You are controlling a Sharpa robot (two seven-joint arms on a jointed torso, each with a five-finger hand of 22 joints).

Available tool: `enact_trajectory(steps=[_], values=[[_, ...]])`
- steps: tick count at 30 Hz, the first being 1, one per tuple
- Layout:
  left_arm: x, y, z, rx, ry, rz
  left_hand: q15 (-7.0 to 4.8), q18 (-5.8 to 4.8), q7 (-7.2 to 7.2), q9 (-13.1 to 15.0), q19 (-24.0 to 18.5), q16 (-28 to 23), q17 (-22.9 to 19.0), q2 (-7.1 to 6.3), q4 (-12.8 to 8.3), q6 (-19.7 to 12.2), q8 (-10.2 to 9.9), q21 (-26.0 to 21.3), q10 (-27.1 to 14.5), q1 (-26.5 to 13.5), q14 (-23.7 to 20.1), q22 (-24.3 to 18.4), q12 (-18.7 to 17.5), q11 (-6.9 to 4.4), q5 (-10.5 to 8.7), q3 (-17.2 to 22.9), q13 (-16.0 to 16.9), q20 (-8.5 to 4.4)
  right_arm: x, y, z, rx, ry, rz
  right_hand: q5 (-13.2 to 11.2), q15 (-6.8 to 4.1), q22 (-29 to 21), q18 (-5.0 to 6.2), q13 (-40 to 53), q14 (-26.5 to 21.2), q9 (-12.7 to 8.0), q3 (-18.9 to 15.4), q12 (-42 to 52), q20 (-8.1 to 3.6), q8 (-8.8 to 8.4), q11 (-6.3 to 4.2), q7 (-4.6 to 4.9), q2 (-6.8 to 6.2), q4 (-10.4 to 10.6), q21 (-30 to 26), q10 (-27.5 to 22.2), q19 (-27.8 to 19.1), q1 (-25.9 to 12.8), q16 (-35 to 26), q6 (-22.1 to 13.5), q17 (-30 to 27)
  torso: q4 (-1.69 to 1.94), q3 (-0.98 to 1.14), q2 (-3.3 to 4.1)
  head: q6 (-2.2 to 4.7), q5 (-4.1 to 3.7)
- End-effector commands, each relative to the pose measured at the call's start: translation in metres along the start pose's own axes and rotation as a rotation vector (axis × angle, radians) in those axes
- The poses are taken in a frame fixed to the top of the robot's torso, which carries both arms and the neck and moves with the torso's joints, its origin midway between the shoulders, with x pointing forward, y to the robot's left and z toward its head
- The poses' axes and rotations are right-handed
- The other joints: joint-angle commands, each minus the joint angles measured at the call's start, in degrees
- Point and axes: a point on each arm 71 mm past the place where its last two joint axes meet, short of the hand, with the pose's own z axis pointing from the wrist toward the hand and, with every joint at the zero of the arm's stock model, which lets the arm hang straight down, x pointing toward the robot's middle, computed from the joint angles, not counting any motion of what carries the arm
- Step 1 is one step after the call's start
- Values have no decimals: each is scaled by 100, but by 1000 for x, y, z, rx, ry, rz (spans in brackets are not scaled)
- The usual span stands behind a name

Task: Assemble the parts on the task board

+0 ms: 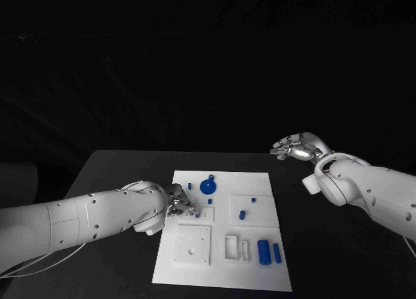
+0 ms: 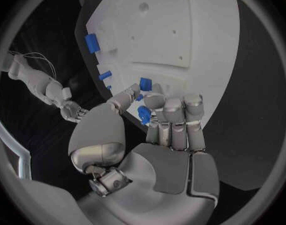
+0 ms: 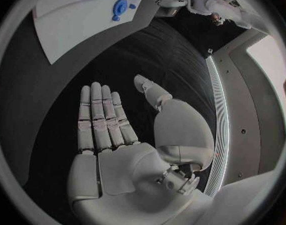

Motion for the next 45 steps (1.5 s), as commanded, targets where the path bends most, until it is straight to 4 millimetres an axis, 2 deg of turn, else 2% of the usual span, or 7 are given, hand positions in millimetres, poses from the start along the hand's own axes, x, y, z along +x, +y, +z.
enact_trajectory(steps=[1,7,11,21,27,36,45], values=[[1,-2,0,10,0,-11,27,114,10,12,7,6,6,127,-27,-58,-22,-12,-3,77,11,0,33,37,-19,4,0,-570,1,1,0,-7,14,1,39,42,-6,43,-11,-8,-8,-33,-22,7,26,14,-6,5,1,-27,44,-31,67,-23,-32,-6,1,1,-2,3,0],[0,-3,0,14,-5,-14,27,118,11,22,-4,12,12,236,-95,-55,-13,-3,-5,143,7,9,38,36,-18,-23,4,-569,1,1,0,-7,14,1,40,42,-6,43,-12,-8,-9,-33,-22,8,27,14,-6,7,1,-28,44,-32,67,-24,-32,-6,-1,2,0,0,4],[0,-2,0,15,-4,-21,29,116,10,51,-48,28,27,657,-350,-36,18,18,0,301,-7,31,49,36,-20,-148,8,-553,1,1,0,-8,15,1,41,42,-7,42,-16,-8,-9,-34,-23,10,28,14,-6,8,4,-32,46,-36,65,-24,-30,-6,1,3,0,1,-2],[1,0,-4,29,18,-29,27,119,10,49,-45,6,17,-86,-40,-40,14,-13,-19,-9,-24,-4,27,29,-25,-179,-11,-549,1,0,0,-7,14,1,44,43,-7,43,-22,-8,-11,-36,-24,13,29,15,-6,9,7,-37,48,-39,61,-26,-30,-6,2,4,-4,3,1],[2,2,-8,29,35,-20,25,124,5,63,-31,13,21,-279,179,-34,24,-6,-13,-114,-19,-12,33,31,-26,-147,-9,-550,1,0,0,-6,13,1,45,43,-8,43,-26,-8,-12,-37,-25,14,29,15,-6,8,8,-39,48,-41,60,-27,-30,-6,9,2,-9,-1,3],[6,-3,-8,37,50,32,-22,138,-53,125,-28,50,42,-196,394,148,134,18,28,-222,0,-9,51,-23,-24,-116,-5,-562,1,0,0,-6,13,1,48,43,-8,44,-30,-8,-13,-38,-25,14,29,15,-6,9,8,-42,50,-42,61,-28,-30,-6,0,1,1,-3,16],[7,-8,-4,31,43,59,-52,149,-86,159,-75,83,60,253,231,221,175,63,52,-236,3,22,53,-56,-25,-279,-3,-574,1,0,0,-6,12,0,49,43,-8,46,-35,-8,-14,-38,-26,16,30,15,-7,9,8,-45,51,-43,62,-29,-30,-6,-7,4,4,-15,16]])
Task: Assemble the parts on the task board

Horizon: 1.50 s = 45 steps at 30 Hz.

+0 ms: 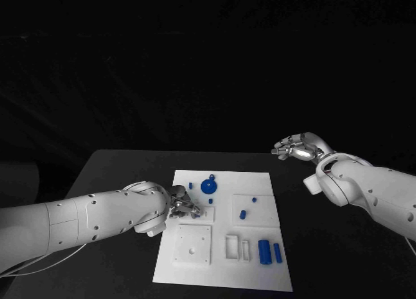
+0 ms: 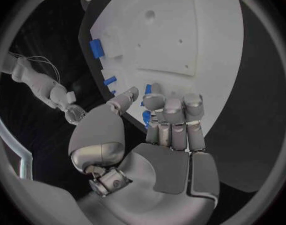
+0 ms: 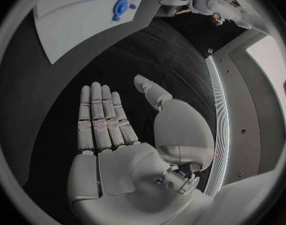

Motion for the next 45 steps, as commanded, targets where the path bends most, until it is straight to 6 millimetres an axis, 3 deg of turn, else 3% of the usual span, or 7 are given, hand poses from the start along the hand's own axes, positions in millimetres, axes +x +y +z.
enact_trajectory(steps=[1,31,37,45], values=[[1,-2,1,0,11,32,-51,70,-20,5,-36,17,9,75,-75,41,19,27,18,-3,-1,9,24,-7,-25,-40,3,-574,1,0,0,-7,12,1,26,44,-8,46,-9,-9,-9,-39,-26,16,29,-6,-6,9,8,-24,30,-43,62,-30,-30,-7,-6,2,3,-11,-12],[2,-7,7,-23,19,73,-111,79,-86,41,-28,54,24,180,-223,218,104,52,38,-100,25,7,57,-71,-26,-110,26,-587,1,1,0,-7,14,1,24,46,-7,50,-26,-10,-14,-46,-29,21,31,-5,-5,8,10,-32,34,-44,60,-34,-30,-7,2,-2,1,-34,-39],[2,-9,7,-16,15,70,-127,85,-102,47,-15,61,26,44,-167,239,114,53,44,-169,32,-4,61,-86,-28,-83,29,-593,2,1,0,-8,15,2,23,46,-7,51,-29,-10,-14,-47,-29,22,31,-5,-5,8,10,-33,35,-45,59,-35,-30,-7,-1,-2,0,-22,-33],[2,-10,8,-15,8,68,-140,96,-115,69,26,73,25,-184,61,274,137,60,72,-214,54,-29,61,-100,-26,66,30,-605,2,1,0,-8,16,2,22,47,-7,52,-33,-11,-16,-48,-30,23,32,-6,-5,11,11,-35,37,-45,59,-36,-30,-7,2,0,0,-19,-44]])
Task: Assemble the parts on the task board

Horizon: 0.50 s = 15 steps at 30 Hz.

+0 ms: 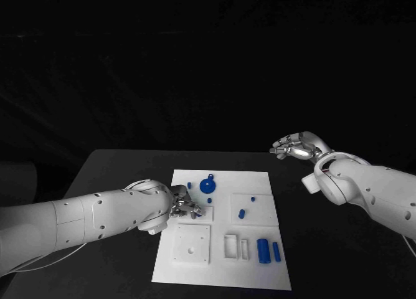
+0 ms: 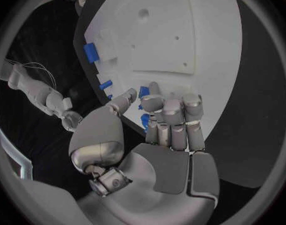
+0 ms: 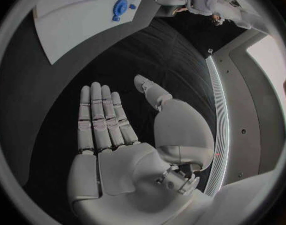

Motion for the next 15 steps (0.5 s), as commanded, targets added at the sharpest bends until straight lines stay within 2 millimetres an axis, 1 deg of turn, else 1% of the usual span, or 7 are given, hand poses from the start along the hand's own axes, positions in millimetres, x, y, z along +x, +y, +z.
enact_trajectory(steps=[1,9,13,15], values=[[1,-3,0,7,0,6,-39,88,7,11,28,25,8,-67,52,50,39,30,3,9,18,-8,28,-28,-26,20,9,-605,2,1,0,-8,15,1,22,47,-7,51,-9,-11,-8,-32,-30,2,32,-5,-5,11,-6,-35,37,-23,59,-37,-30,-8,0,3,0,0,-10],[1,-4,1,2,6,15,-43,91,3,26,49,32,7,-189,197,53,46,44,15,-3,29,-18,26,-32,-25,69,10,-609,2,1,0,-8,16,2,21,47,-7,52,-13,-11,-9,-34,-30,3,32,-5,-5,12,-5,-37,38,-23,59,-38,-29,-8,0,3,1,-3,-14],[2,-5,1,-1,12,24,-47,93,-6,42,54,38,9,-151,234,89,70,51,23,16,35,-20,28,-40,-25,86,13,-611,2,1,0,-7,18,2,21,48,-6,53,-15,-11,-9,-34,-30,4,33,-5,-6,13,-4,-38,39,-23,58,-38,-29,-8,-6,5,-1,-4,-20],[2,-5,2,-2,18,28,-54,95,-14,55,53,45,12,-102,219,113,88,59,29,50,38,-18,30,-48,-25,79,16,-613,2,1,0,-7,18,2,21,48,-6,53,-16,-11,-10,-35,-30,4,33,-5,-5,13,-4,-39,39,-23,57,-39,-29,-8,-4,4,0,-7,-24]])
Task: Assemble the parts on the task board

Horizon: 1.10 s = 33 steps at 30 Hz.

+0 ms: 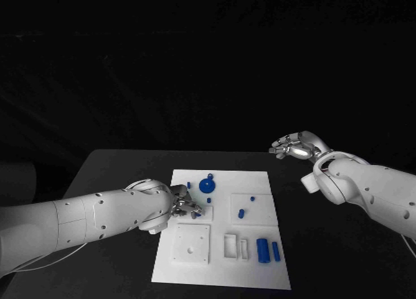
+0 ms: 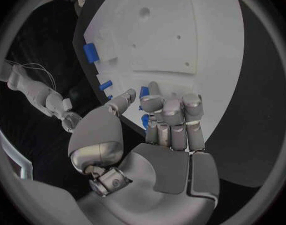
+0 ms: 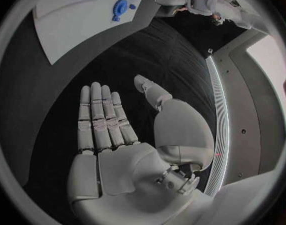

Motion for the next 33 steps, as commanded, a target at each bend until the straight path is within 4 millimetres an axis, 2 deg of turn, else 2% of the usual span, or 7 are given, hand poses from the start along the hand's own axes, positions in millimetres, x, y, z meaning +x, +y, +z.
enact_trajectory(steps=[1,11,22,33], values=[[1,-2,0,0,19,21,-36,96,-16,13,38,25,8,42,4,55,36,39,8,56,17,-3,31,-30,-26,-8,10,-625,2,1,0,-7,17,2,21,48,-6,53,-11,-11,-5,-36,-30,5,33,-6,-5,13,-4,-39,39,-24,57,-39,-29,-8,-3,3,0,-3,-7],[1,-5,4,-5,21,29,-51,93,-36,47,13,37,12,179,-50,104,72,54,8,69,13,3,35,-48,-26,-109,20,-621,3,1,0,-7,22,3,21,48,-6,54,-16,-11,-6,-39,-30,6,34,-6,-6,15,-1,-41,41,-24,53,-40,-28,-8,-2,0,2,-3,-22],[-2,-3,7,-14,8,27,-60,98,-44,66,-23,50,13,418,-166,111,76,67,1,58,5,9,40,-57,-27,-236,34,-621,4,2,1,-8,24,3,20,49,-5,55,-22,-12,-7,-43,-31,8,36,-6,-7,17,2,-44,44,-24,48,-42,-24,-8,-2,3,2,-8,-24],[-3,-1,7,-15,11,22,-64,102,-48,72,-38,57,14,493,-252,117,74,74,0,52,4,11,45,-61,-27,-288,40,-623,3,1,0,-5,25,3,19,50,-4,56,-28,-13,-9,-49,-31,10,38,-6,-8,17,3,-47,46,-26,42,-44,-22,-8,3,-1,0,-12,-29]])
